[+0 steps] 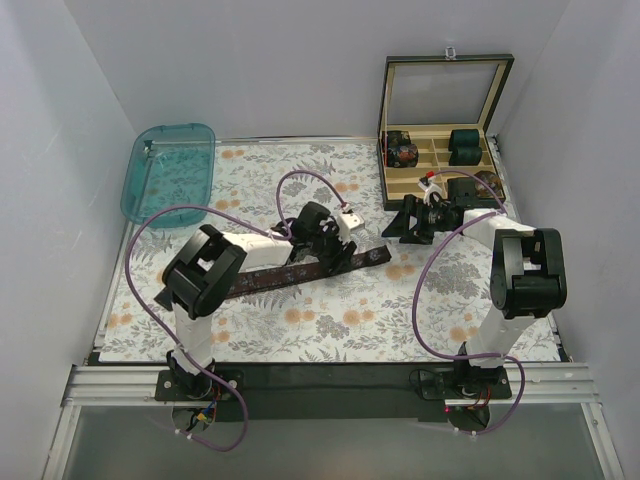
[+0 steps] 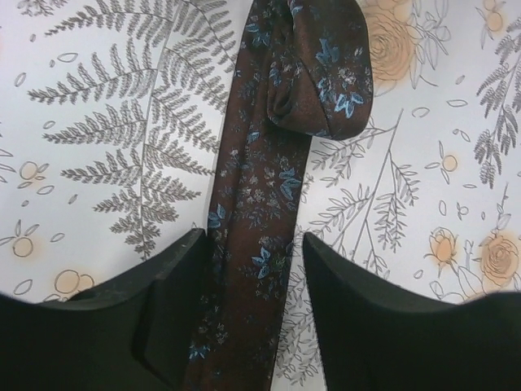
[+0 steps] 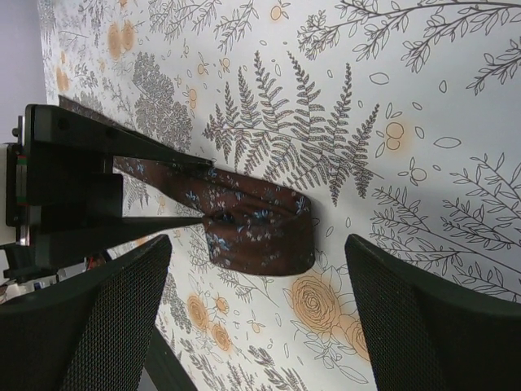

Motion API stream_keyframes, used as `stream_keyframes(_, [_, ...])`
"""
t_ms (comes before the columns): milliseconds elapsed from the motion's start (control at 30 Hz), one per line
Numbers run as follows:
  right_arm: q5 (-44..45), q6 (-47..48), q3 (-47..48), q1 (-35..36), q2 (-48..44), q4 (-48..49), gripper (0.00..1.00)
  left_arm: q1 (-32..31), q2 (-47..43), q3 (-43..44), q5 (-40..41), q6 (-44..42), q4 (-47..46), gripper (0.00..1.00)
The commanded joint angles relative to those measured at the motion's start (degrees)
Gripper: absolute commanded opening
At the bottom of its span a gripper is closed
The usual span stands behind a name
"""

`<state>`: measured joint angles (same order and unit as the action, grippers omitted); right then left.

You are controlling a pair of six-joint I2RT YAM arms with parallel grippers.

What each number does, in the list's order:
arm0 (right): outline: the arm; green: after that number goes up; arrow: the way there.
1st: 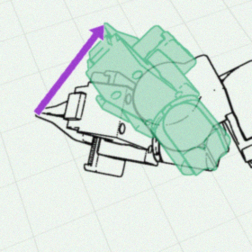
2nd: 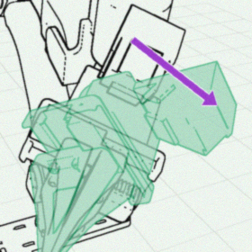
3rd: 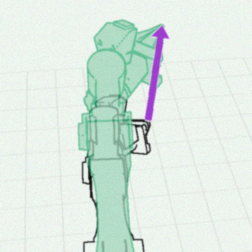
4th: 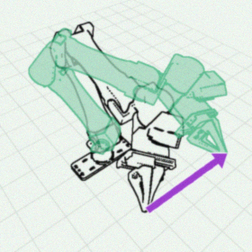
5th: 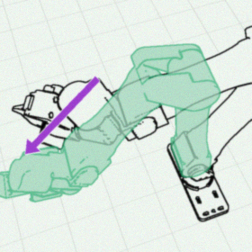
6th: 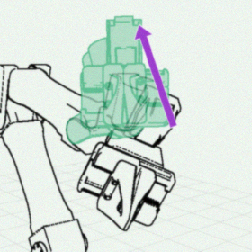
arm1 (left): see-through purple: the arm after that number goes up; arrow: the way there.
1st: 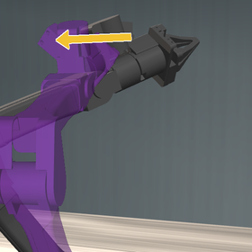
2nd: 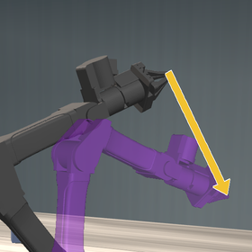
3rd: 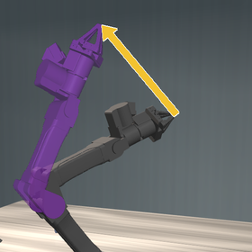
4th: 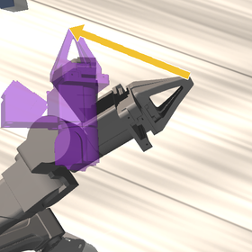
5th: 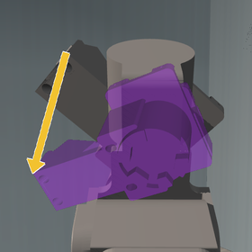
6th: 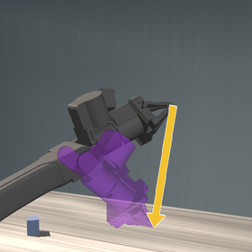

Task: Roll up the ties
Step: Roll the tie

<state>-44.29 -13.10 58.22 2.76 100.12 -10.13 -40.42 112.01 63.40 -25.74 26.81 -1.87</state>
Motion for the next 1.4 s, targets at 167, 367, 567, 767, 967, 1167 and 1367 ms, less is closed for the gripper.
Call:
stream_keyframes(167, [-0.4, 1.0, -2.5, 0.2, -4.8, -0.1, 0.78, -0.8, -6.0, -1.8, 6.5, 7.0, 9.3, 0.71])
stream_keyframes(367, [1.9, 0.2, -2.9, -0.3, -6.2, -0.3, 0.78, -0.7, -12.4, 1.7, 12.7, 18.9, 8.9, 0.97])
stream_keyframes(567, [2.7, -0.7, -2.9, -0.7, -6.3, -0.2, 0.77, -0.7, -15.8, 3.9, 12.5, 41.1, 10.5, 0.84])
stream_keyframes(767, [2.5, -1.4, -3.3, -0.7, -6.1, -0.1, 0.77, -2.6, -12.1, 6.1, 8.7, 54.0, 11.2, 0.72])
stream_keyframes(967, [2.2, -2.1, -4.6, -0.7, -6.5, 1.0, 0.76, -4.1, -6.8, 8.5, 8.3, 56.9, 10.8, 0.68])
stream_keyframes(1167, [2.0, -2.5, -6.3, -0.7, -6.8, 2.3, 0.76, -5.1, -3.1, 10.7, 9.7, 57.2, 10.2, 0.58])
stream_keyframes(1367, [1.4, -2.8, -6.9, -0.8, -6.2, 3.2, 0.76, -5.1, -0.5, 13.0, 11.8, 56.2, 9.8, 0.47])
